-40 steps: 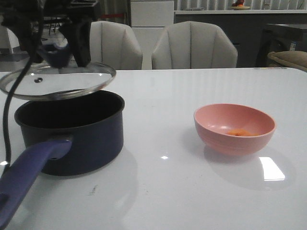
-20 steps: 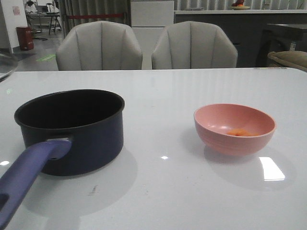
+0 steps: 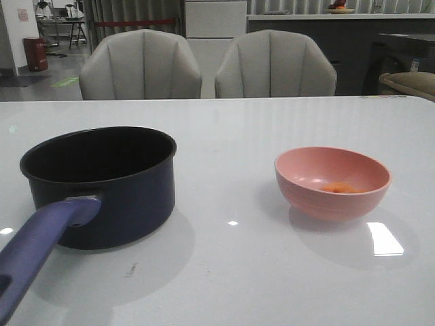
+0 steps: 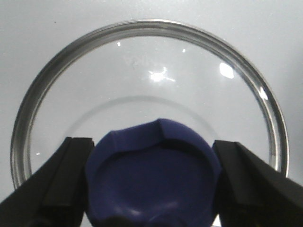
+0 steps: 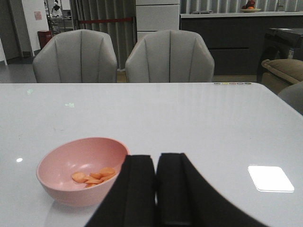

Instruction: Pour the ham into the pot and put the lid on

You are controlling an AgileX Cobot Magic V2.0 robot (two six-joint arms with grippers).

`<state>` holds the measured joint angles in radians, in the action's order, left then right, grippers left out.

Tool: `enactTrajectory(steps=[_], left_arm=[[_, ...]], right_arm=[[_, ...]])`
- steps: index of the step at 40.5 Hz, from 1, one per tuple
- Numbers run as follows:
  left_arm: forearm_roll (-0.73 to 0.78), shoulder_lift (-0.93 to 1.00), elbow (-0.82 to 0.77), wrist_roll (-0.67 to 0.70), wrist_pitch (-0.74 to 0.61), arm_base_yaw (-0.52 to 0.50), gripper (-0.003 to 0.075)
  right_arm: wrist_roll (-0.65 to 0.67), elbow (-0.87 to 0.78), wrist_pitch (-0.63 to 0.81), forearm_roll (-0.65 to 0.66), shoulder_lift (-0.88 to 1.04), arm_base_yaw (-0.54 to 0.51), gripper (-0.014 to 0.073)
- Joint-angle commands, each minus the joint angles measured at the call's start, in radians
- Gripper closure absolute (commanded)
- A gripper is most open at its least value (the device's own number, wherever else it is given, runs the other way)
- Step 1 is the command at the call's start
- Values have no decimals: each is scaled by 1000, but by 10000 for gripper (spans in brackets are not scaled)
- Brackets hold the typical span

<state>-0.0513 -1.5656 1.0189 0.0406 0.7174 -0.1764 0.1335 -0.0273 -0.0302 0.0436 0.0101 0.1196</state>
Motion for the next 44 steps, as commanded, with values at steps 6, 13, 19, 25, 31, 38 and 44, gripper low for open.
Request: enactTrajectory(steps=[6, 13, 19, 25, 31, 38, 44], left_arm=[[-17, -62, 24, -4, -70, 0, 439], [-17, -108, 24, -24, -86, 0, 435], [-17, -131, 24, -28, -88, 0, 365], [-17, -135, 24, -28, -77, 0, 217], [-17, -133, 35, -28, -48, 0, 155], [-15, -90, 62, -29, -21, 26, 155], [-15, 3, 60, -48, -35, 78, 155]], right_arm=[[-4, 5, 89, 9, 20, -5, 436], [-4, 5, 89, 9, 20, -5, 436], [-4, 5, 89, 9, 20, -5, 436], [-4, 5, 89, 9, 20, -5, 436], [-4, 5, 89, 9, 20, -5, 436], [-4, 5, 89, 9, 20, -5, 436], [-4, 5, 89, 9, 20, -5, 436]])
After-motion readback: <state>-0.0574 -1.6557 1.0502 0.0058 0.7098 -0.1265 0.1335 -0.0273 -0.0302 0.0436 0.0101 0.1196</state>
